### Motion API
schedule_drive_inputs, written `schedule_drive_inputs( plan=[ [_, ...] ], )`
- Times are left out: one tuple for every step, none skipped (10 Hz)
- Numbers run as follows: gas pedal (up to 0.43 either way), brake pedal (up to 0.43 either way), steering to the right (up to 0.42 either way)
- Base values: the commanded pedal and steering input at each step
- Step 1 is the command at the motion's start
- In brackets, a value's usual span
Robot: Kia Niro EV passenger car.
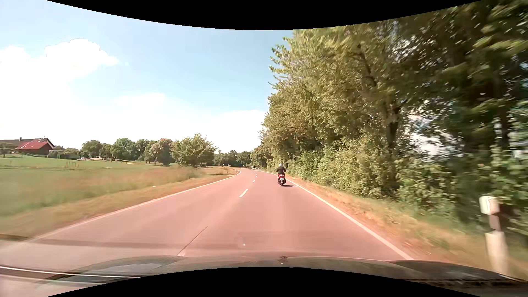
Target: Follow the waypoints while adhering to traffic rules and regulations
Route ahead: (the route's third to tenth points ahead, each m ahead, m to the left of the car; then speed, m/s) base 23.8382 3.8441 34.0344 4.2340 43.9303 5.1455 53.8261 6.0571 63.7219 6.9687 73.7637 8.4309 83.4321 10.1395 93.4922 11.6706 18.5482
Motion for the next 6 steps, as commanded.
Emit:
schedule_drive_inputs(
  plan=[
    [0.24, 0.006, -0.011],
    [0.24, 0.006, -0.011],
    [0.24, 0.006, -0.011],
    [0.24, 0.006, -0.011],
    [0.24, 0.006, -0.011],
    [0.24, 0.006, -0.01]
  ],
)
